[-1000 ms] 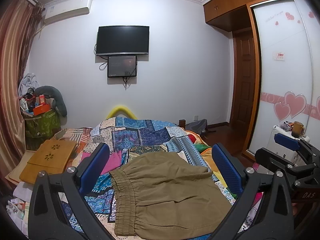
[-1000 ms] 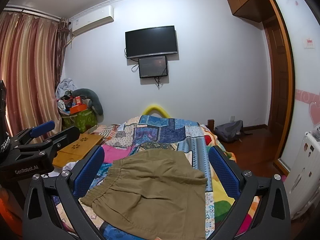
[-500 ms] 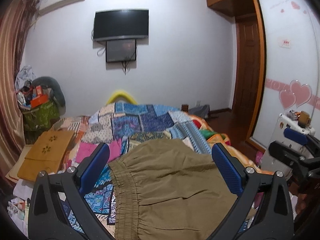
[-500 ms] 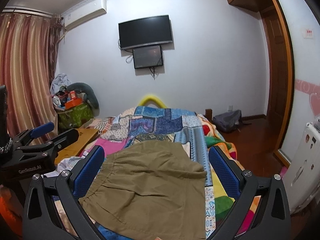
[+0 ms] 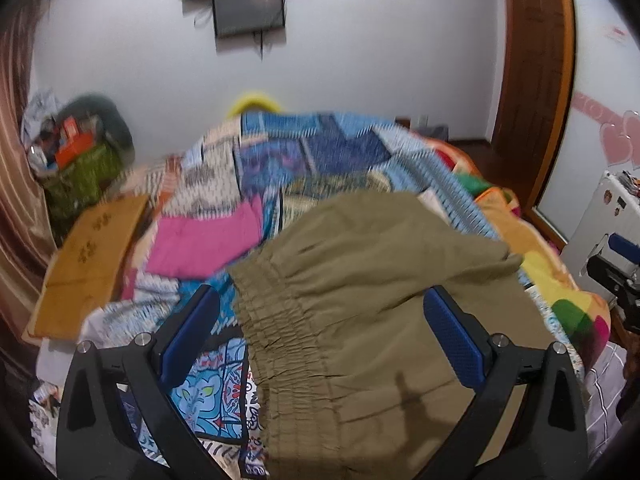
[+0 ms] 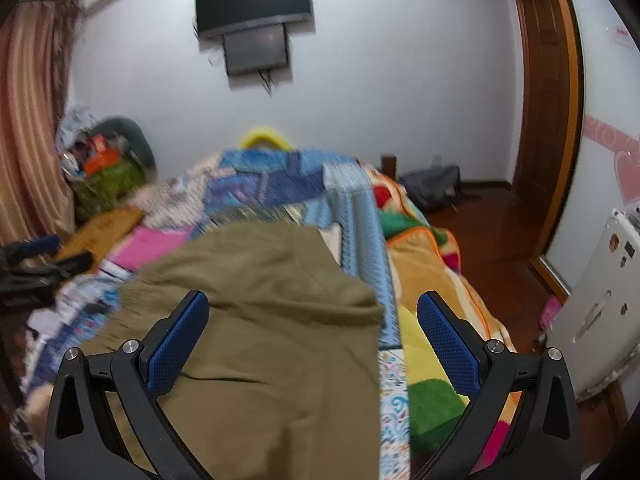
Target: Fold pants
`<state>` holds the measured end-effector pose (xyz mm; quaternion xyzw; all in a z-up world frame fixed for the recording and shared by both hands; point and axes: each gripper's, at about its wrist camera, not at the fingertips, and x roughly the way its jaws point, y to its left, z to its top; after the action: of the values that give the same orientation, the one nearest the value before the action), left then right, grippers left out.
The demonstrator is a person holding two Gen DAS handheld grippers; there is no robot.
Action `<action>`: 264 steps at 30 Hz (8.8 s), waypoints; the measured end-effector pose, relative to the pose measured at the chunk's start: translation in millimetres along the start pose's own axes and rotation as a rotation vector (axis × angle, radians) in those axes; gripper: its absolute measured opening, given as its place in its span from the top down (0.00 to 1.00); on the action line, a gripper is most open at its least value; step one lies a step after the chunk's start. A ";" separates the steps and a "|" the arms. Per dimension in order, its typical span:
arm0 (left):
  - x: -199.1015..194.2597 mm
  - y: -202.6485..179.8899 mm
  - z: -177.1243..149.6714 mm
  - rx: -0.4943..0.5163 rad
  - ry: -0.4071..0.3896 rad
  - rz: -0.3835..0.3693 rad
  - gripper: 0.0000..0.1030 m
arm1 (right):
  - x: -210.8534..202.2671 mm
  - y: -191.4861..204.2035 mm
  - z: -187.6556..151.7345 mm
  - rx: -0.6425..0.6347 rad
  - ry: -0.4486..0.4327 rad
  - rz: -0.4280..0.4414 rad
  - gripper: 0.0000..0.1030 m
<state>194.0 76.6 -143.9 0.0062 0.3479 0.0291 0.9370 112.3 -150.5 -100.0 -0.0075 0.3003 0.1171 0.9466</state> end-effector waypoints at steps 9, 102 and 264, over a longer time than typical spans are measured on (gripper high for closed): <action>83.4 33.8 -23.2 -0.090 0.227 -0.011 0.15 | 85.4 -39.5 -22.3 -0.019 0.208 -0.014 0.02; 138.2 122.3 21.8 -0.153 0.304 0.062 0.14 | 171.2 -25.5 55.5 -0.182 0.355 0.132 0.36; 14.7 -50.0 -80.3 0.423 0.261 -0.144 0.72 | 21.2 82.9 -56.4 -0.203 0.317 0.434 0.94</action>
<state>155.3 26.8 -216.0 0.1732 0.4640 -0.1107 0.8617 78.5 -70.1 -153.7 -0.0560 0.4257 0.3438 0.8351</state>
